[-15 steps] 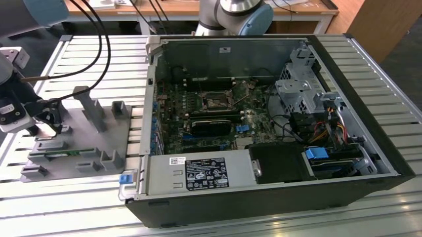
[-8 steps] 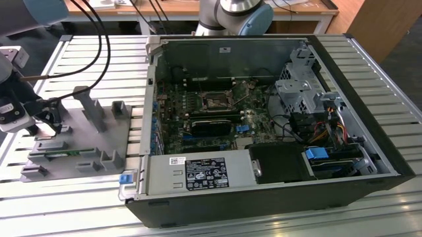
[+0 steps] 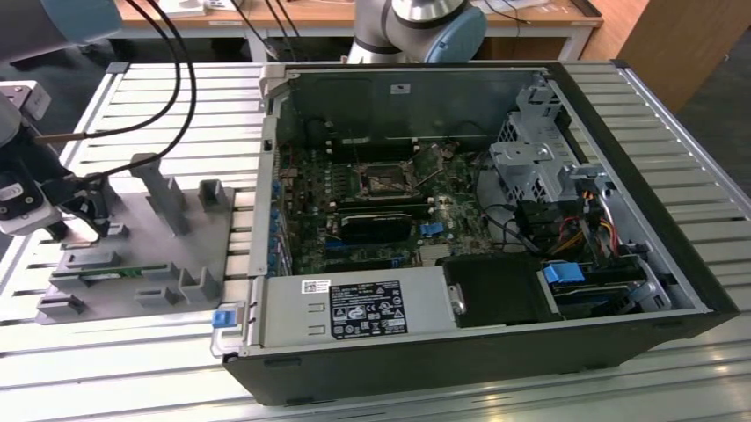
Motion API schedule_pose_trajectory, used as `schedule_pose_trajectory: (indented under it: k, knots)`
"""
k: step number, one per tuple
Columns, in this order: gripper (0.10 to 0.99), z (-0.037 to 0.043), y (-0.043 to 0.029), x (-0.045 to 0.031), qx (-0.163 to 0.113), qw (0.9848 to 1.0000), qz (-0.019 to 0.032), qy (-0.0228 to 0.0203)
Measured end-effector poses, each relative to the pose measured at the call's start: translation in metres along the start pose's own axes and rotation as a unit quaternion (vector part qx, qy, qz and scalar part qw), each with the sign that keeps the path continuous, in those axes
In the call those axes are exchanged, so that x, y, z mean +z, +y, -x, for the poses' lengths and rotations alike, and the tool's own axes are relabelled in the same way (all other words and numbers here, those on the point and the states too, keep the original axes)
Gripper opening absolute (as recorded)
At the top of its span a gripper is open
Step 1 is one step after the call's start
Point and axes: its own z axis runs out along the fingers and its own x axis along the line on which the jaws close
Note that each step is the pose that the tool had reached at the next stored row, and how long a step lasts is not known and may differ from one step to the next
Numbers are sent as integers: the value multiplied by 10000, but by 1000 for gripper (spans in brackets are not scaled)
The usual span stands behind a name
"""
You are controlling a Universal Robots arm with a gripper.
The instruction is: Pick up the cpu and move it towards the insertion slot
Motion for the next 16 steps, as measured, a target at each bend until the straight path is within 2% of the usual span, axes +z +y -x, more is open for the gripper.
schedule_pose_trajectory:
  k: [16]
  knots:
    - [541, 0, 2, -36, 0, 10000, 0, 0]
